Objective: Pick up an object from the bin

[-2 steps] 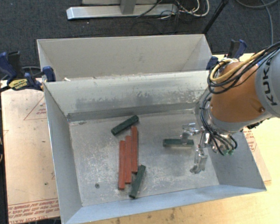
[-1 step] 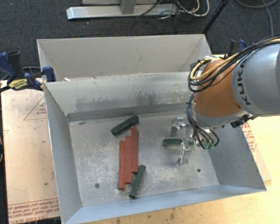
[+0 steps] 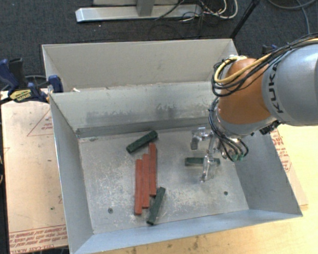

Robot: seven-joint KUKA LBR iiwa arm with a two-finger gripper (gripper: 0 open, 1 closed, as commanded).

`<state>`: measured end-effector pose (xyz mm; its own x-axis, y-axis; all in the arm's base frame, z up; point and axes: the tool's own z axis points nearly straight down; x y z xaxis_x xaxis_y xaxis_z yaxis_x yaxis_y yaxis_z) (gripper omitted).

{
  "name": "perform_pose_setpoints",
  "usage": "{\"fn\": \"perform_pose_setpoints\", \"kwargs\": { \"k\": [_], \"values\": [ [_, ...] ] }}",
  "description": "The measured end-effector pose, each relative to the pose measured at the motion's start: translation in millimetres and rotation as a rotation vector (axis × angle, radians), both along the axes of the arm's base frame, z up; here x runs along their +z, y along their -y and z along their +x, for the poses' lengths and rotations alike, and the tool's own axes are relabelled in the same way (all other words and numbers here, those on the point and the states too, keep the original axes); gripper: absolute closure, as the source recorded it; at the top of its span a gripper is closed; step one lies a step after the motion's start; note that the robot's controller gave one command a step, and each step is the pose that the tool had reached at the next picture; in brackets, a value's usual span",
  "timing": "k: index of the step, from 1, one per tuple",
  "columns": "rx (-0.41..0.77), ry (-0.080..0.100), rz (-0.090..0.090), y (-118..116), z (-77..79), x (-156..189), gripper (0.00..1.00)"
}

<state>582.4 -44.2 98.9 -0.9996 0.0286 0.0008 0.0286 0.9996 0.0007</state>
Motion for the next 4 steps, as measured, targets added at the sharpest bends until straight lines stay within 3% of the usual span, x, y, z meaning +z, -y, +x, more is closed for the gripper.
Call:
{"fn": "perform_pose_setpoints", "kwargs": {
  "k": [1, 2, 3, 4],
  "values": [
    [-0.123, 0.005, 0.001, 15.0, 3.0, 6.3, 0.0],
    [-0.315, 0.003, 0.0, 1.0, 4.1, -26.8, 0.0],
    [-0.255, 0.005, 0.0, 12.7, 1.6, -27.8, 1.0],
    [-0.254, 0.005, 0.0, 12.6, 1.6, -27.8, 1.0]
  ]
}}
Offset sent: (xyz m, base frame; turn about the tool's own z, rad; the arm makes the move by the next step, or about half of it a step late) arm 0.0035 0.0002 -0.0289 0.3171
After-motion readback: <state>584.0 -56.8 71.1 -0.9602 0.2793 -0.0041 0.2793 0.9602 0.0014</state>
